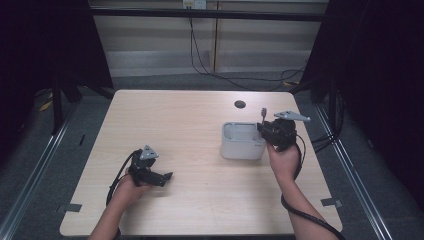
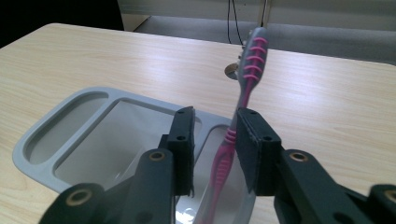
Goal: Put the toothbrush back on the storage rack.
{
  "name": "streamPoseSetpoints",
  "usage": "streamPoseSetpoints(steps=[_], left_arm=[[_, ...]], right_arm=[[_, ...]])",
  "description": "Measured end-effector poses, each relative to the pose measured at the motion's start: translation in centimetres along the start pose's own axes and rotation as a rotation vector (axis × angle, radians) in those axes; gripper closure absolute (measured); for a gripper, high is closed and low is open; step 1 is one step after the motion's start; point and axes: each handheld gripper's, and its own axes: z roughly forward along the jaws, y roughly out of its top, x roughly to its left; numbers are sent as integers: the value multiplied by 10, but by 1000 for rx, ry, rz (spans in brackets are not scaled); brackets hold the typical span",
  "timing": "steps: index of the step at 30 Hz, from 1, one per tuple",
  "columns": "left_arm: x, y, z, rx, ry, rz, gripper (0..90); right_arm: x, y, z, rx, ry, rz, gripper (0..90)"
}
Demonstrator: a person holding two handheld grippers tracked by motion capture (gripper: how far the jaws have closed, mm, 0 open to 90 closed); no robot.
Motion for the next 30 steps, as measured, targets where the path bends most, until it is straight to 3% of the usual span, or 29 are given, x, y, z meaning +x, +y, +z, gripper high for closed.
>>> streamPoseSetpoints(steps=[15, 30], left_arm=[[0, 0, 0, 1, -2, 2, 1], [0, 0, 0, -1, -1, 0, 1]], right_arm=[[-8, -1, -4, 16, 12, 22, 414], [-17, -4, -14, 24, 12, 34, 313]])
